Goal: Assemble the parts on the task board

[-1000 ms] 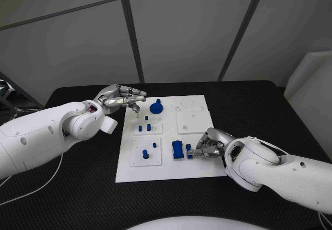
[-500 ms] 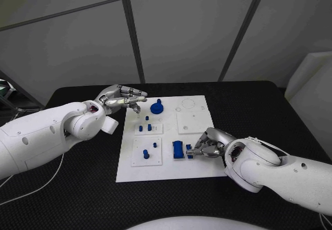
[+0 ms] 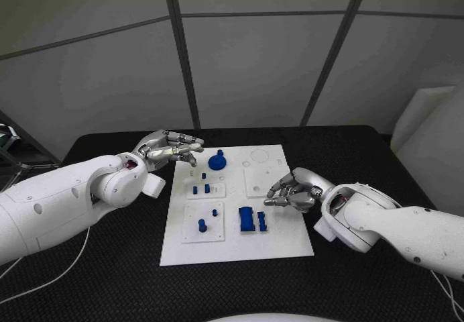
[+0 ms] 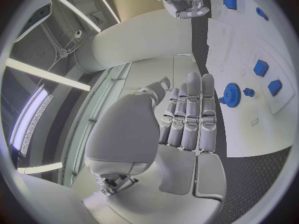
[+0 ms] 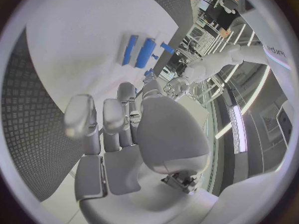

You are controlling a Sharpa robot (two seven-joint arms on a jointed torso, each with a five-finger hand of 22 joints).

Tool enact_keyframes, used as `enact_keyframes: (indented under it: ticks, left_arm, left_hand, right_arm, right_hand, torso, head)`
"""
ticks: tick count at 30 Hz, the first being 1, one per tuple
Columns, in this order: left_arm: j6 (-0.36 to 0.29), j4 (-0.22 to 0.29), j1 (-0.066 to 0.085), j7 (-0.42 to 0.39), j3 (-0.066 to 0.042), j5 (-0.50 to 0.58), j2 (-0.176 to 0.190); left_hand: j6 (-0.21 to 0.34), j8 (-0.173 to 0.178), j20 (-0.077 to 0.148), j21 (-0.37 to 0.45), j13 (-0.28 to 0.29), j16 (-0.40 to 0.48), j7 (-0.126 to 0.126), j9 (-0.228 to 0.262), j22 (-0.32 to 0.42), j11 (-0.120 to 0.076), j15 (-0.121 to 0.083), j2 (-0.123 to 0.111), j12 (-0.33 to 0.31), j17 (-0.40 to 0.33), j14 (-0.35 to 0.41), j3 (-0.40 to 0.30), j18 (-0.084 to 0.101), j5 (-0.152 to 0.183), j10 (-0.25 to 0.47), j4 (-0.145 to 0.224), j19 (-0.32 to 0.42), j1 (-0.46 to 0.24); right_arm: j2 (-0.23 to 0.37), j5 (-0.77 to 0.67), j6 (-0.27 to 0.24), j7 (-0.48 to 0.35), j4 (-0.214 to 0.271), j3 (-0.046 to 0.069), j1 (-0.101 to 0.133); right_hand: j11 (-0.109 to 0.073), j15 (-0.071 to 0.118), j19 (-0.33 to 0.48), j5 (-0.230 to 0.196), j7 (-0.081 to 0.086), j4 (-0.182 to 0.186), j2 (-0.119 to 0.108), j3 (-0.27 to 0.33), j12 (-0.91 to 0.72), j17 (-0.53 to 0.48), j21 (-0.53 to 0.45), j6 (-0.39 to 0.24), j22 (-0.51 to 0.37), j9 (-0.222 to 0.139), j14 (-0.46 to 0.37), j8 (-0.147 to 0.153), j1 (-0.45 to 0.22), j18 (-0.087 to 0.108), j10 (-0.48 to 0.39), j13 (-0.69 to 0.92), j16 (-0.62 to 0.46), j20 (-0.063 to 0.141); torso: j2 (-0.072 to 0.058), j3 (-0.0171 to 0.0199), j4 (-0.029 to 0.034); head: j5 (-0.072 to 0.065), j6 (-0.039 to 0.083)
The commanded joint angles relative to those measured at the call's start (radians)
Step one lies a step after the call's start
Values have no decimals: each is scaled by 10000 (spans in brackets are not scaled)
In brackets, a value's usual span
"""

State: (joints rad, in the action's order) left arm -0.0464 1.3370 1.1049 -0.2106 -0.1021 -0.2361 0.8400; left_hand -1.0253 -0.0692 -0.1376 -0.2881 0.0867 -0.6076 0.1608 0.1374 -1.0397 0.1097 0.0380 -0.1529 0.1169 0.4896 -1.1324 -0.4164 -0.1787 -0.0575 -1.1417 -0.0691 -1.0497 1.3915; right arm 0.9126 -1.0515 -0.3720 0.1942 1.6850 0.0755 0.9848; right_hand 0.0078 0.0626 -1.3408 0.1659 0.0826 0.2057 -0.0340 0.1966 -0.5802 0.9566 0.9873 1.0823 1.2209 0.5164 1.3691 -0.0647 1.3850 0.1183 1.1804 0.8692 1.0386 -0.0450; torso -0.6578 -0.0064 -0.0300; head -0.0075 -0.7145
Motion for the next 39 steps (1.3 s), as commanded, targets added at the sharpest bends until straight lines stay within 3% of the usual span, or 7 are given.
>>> enact_keyframes:
  ticks: [1,11,21,22,35,37,39]
  left_arm:
    - [-580,-272,-6,-526,45,941,-199]
    - [-2305,-1698,-60,-1744,168,2576,-1188]
    - [-3266,-2926,-169,-2326,181,3134,-2270]
    - [-2518,-2749,-172,-1687,187,2587,-2111]
    - [-4306,-824,-315,-2220,503,2501,-1539]
    - [-4885,-200,-361,-2393,605,2473,-1353]
    - [-5463,421,-407,-2565,708,2446,-1168]
  left_hand:
    - [209,53,-180,778,-69,1110,-59,-35,540,116,256,19,-124,-497,766,30,107,50,164,-113,726,-122]
    - [777,54,-1053,2307,-247,4517,-272,-377,3062,49,659,101,-477,-2218,2876,356,400,91,1021,-570,3756,-333]
    - [1655,58,-1491,2424,-237,5556,-481,-728,6139,-269,591,246,-490,-3715,4970,1154,399,94,2694,-1171,6441,-852]
    - [4189,692,-619,2881,-867,6076,-816,-1374,7193,-1097,-380,622,-1169,-3989,6727,2006,656,575,5218,-566,7451,-4716]
    - [6580,692,169,2881,-867,6076,-1608,-1374,8553,-1097,-380,1529,-1169,-4896,8595,2856,1032,575,7687,-79,8726,-8339]
    - [6851,692,278,2881,-867,6076,-1608,-1374,8690,-1097,-380,1529,-1169,-4896,8796,2950,1041,575,7962,-21,8839,-8750]
    - [7135,692,365,2881,-867,6076,-1608,-1374,8832,-1097,-380,1529,-1169,-4896,9005,3048,1787,575,8248,691,8977,-9176]
  right_arm:
    - [-335,3606,133,-2913,-897,15,208]
    - [-2016,6566,544,-4852,-4305,28,649]
    - [-3349,7495,982,-5615,-6552,36,755]
    - [-3215,6645,552,-4842,-6280,27,722]
    - [-2506,8098,-1149,-5706,-4354,-266,696]
    - [-2276,8568,-1700,-5985,-3731,-361,687]
    - [-2045,9042,-2255,-6267,-3103,-457,678]
  right_hand:
    - [249,-261,1600,88,186,-204,140,2,1048,-2428,-3739,-301,-2112,-74,-1263,10,367,538,-702,-934,-2736,-223]
    - [1264,-1633,3415,112,756,-864,801,132,4315,-5709,-8178,-1033,-5721,-1759,-3659,23,957,512,-1439,-5083,-7557,-1476]
    - [1263,-1785,4947,55,800,-1507,1198,329,5174,-7928,-9271,-1292,-8129,-3371,-4069,9,157,671,-1766,-7278,-9734,-2022]
    - [872,-1450,7363,-458,308,-2057,340,-370,5802,-8241,-9873,-4120,-9127,-3763,-6990,647,-3934,22,-4742,-7523,-10386,-1235]
    - [-78,-626,9696,-907,-112,-2057,340,-958,5802,-8828,-9873,-6651,-10398,-4360,-9489,647,-7711,-217,-7411,-8692,-10386,-626]
    - [-78,-626,10023,-1659,-826,-2057,340,-1043,5802,-9566,-9873,-7020,-10558,-4434,-9863,647,-8256,-319,-7801,-8692,-10386,-528]
    - [-78,-626,10250,-1659,-826,-2057,340,-1106,5802,-9566,-9873,-7273,-10667,-5164,-10120,647,-8628,-318,-8067,-8692,-10386,-466]
  torso:
    - [297,-121,-17]
    - [680,-215,-172]
    - [803,-174,-92]
    - [765,-198,-132]
    - [1136,64,300]
    - [1136,64,300]
    - [1136,64,300]
  head:
    - [-23,217]
    - [-6,839]
    - [67,1271]
    - [43,1171]
    - [75,1145]
    - [75,1145]
    - [75,1145]
